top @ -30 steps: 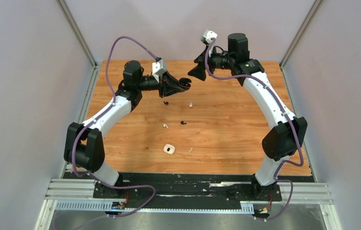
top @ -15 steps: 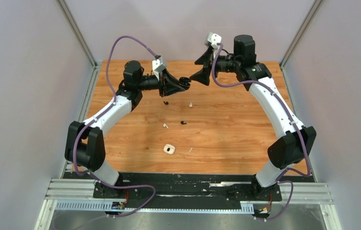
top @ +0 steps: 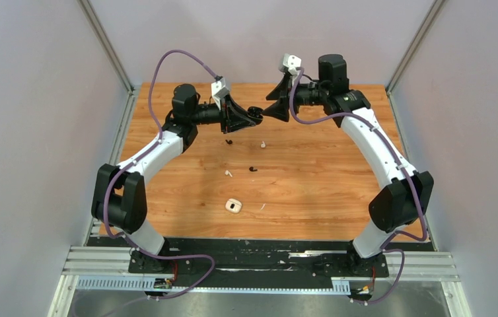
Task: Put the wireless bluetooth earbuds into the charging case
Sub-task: Open the charging case.
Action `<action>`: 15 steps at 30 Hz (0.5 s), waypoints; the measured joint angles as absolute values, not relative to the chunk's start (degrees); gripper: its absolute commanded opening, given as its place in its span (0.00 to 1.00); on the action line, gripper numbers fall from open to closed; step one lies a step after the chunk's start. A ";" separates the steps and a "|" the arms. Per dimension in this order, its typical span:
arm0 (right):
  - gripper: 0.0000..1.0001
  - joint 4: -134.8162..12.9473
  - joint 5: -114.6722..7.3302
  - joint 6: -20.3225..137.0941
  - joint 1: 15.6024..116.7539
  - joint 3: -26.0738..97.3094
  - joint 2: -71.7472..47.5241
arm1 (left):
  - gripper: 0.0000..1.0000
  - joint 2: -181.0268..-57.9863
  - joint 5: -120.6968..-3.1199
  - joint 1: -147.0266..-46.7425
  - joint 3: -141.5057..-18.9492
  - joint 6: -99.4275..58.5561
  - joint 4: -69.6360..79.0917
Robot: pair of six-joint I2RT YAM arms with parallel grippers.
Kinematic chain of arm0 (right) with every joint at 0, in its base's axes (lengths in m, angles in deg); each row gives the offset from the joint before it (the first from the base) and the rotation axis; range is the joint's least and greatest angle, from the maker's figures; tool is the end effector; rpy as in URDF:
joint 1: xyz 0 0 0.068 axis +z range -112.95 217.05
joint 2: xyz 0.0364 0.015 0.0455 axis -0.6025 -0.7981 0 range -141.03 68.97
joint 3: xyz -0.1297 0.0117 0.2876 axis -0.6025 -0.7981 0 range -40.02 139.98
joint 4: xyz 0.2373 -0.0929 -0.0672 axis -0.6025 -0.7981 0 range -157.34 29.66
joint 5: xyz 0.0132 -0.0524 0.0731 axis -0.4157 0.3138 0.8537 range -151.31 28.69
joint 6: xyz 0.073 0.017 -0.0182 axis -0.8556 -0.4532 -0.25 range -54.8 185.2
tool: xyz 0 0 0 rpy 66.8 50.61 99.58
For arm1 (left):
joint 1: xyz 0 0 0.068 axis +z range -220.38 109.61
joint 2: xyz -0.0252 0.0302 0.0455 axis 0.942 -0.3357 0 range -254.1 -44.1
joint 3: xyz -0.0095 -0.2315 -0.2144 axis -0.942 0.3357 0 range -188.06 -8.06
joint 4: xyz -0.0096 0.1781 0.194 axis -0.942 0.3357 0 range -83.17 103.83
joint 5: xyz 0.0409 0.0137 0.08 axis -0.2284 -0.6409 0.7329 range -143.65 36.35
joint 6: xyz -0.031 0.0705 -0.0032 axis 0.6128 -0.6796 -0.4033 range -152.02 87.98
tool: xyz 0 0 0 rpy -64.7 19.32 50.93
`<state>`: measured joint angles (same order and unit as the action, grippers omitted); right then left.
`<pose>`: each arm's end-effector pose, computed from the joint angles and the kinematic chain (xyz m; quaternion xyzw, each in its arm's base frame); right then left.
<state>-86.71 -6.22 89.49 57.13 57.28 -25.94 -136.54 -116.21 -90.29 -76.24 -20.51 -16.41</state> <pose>0.3505 0.1855 0.4453 -0.5140 0.5934 0.3698 0.4969 0.3444 -0.1866 0.3727 0.4075 0.5814 -0.5187 0.4763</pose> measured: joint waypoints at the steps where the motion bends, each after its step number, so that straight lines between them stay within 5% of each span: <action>1: 0.58 -86.86 -6.20 89.60 57.13 57.28 -26.25 | 0.00 -136.54 -116.28 -90.29 -76.24 -20.51 -16.44; 15: 0.51 -87.54 -6.33 91.40 57.65 57.45 -29.51 | 0.00 -136.54 -117.33 -90.29 -76.37 -20.51 -16.61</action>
<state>-87.54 -6.33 91.40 57.65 57.45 -29.51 -136.54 -117.33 -90.29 -76.37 -20.51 -16.61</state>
